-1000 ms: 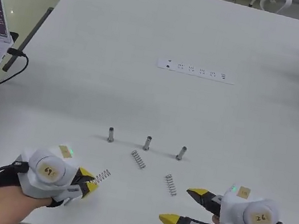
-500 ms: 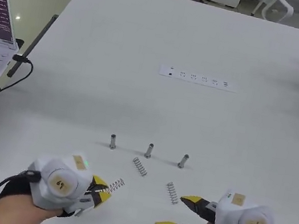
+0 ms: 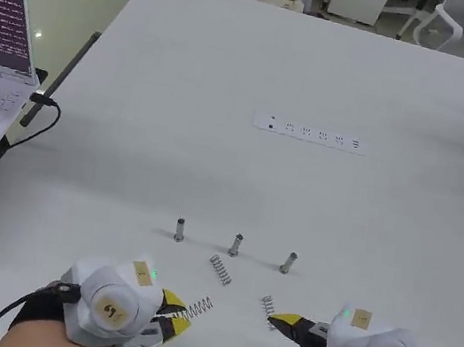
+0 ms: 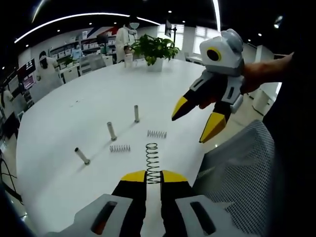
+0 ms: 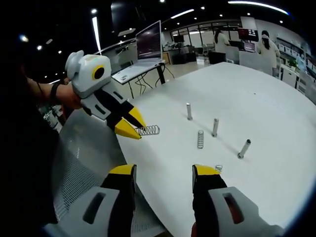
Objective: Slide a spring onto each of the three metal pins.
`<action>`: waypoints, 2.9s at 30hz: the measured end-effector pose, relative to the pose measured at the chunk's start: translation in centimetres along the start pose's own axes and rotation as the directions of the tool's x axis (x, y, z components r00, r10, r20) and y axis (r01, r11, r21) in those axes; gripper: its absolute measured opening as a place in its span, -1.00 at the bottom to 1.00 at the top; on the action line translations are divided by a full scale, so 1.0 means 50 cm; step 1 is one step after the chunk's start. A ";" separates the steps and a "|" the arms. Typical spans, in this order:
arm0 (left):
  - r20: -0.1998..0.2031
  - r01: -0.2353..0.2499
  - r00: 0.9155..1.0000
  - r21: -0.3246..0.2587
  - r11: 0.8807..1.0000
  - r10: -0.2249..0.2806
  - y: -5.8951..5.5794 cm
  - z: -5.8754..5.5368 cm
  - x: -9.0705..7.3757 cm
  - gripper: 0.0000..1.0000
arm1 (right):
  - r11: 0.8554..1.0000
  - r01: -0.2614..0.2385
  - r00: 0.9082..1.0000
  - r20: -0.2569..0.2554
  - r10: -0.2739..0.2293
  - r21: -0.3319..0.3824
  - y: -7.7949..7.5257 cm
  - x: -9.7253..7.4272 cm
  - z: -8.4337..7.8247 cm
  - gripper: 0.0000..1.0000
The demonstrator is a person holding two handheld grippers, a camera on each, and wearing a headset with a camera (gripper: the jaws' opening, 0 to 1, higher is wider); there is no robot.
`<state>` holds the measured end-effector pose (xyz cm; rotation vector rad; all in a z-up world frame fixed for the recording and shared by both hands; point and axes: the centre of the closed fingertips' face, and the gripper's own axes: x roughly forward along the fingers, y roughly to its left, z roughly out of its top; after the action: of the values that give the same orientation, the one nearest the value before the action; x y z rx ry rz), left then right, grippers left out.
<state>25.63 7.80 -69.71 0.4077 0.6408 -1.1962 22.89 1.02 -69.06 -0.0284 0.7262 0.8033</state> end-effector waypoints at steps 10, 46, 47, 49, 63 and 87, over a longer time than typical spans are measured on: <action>0.003 0.022 1.000 0.025 0.999 -0.022 -0.025 0.005 0.006 -0.96 | 0.999 -0.034 0.999 0.000 0.034 -0.009 0.012 0.013 0.007 -0.20; -0.002 0.085 0.996 0.237 0.968 -0.087 -0.071 0.032 0.017 -0.96 | 0.979 -0.204 0.979 0.011 0.204 0.013 0.060 0.042 0.041 -0.60; -0.004 0.086 0.996 0.241 0.967 -0.087 -0.071 0.031 0.017 -0.96 | 0.979 -0.205 0.979 0.013 0.205 0.014 0.060 0.042 0.042 -0.62; -0.008 0.089 0.996 0.250 0.964 -0.090 -0.072 0.030 0.017 -0.96 | 0.979 -0.205 0.979 0.017 0.205 0.016 0.060 0.041 0.045 -0.66; -0.024 0.098 0.995 0.305 0.947 -0.095 -0.076 0.034 0.029 -0.96 | 0.977 -0.212 0.977 0.014 0.212 0.029 0.059 0.034 0.046 -0.79; 0.037 0.130 0.989 0.271 0.954 -0.145 -0.085 0.070 0.073 -0.94 | 0.987 -0.153 0.987 -0.050 0.151 -0.049 0.030 0.003 0.047 -0.83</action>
<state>23.27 1.63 -69.28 0.5620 0.4641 -1.4299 23.33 2.87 -66.99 -0.0390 0.7572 0.9705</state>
